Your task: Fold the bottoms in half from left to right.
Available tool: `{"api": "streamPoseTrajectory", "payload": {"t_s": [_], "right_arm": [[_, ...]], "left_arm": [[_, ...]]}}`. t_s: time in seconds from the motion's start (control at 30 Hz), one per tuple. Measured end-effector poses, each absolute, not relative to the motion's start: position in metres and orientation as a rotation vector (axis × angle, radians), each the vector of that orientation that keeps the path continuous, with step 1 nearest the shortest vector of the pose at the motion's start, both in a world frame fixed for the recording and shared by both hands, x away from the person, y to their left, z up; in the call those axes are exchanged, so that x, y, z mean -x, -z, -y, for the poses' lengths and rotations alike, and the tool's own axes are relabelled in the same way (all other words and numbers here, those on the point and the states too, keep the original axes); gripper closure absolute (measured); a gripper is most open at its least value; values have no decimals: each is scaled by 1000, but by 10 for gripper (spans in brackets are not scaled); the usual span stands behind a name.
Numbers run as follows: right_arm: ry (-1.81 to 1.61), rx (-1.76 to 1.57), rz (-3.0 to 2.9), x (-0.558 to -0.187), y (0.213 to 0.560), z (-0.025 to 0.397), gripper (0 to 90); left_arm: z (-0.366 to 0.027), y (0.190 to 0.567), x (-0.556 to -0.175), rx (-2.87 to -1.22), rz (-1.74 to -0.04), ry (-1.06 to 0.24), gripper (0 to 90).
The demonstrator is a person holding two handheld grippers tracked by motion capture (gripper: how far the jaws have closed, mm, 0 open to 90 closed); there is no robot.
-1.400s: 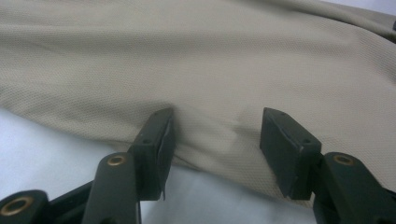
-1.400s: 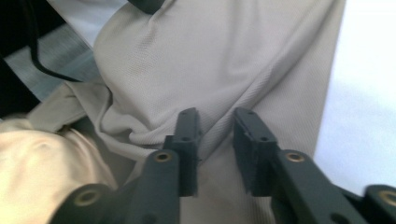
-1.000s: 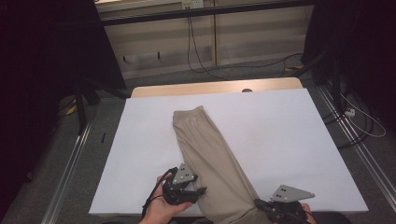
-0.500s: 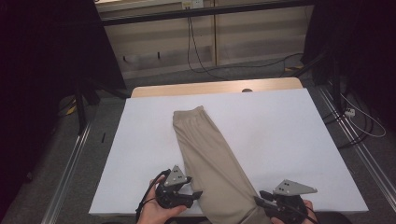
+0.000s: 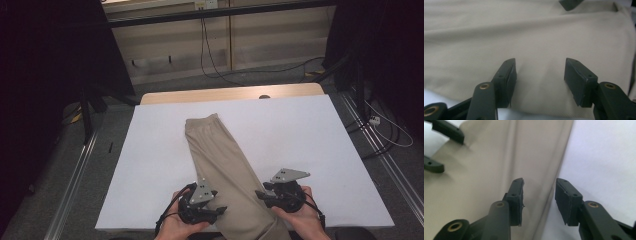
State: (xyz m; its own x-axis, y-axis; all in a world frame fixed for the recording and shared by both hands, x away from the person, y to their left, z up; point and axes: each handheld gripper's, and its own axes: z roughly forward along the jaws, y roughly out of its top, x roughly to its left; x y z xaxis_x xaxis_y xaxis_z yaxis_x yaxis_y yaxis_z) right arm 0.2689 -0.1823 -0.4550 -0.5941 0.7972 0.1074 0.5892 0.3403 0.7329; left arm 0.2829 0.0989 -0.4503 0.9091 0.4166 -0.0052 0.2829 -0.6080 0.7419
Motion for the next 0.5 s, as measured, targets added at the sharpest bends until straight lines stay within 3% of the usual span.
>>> {"api": "streamPoseTrajectory", "payload": {"t_s": [0.17, 0.2, 0.27, 0.3, 0.37, 0.5], "right_arm": [[-1042, -1205, -2343, -261, 457, 178, 582], [-1036, -1202, -2351, -262, 457, 178, 603], [-1043, -1207, -2384, -261, 455, 178, 744], [-1043, -1207, -2384, -261, 455, 178, 744], [-1084, -1236, -2411, -260, 455, 180, 879], [-1079, -1253, -2399, -256, 454, 180, 885]], "left_arm": [[-96, 456, -284, -2272, -487, -203, 449], [-96, 455, -284, -2279, -486, -193, 481], [-95, 454, -283, -2280, -462, -174, 680], [-95, 454, -282, -2286, -442, -167, 680], [-94, 453, -281, -2296, -431, -161, 820], [-95, 452, -284, -2296, -437, -125, 883]]}}
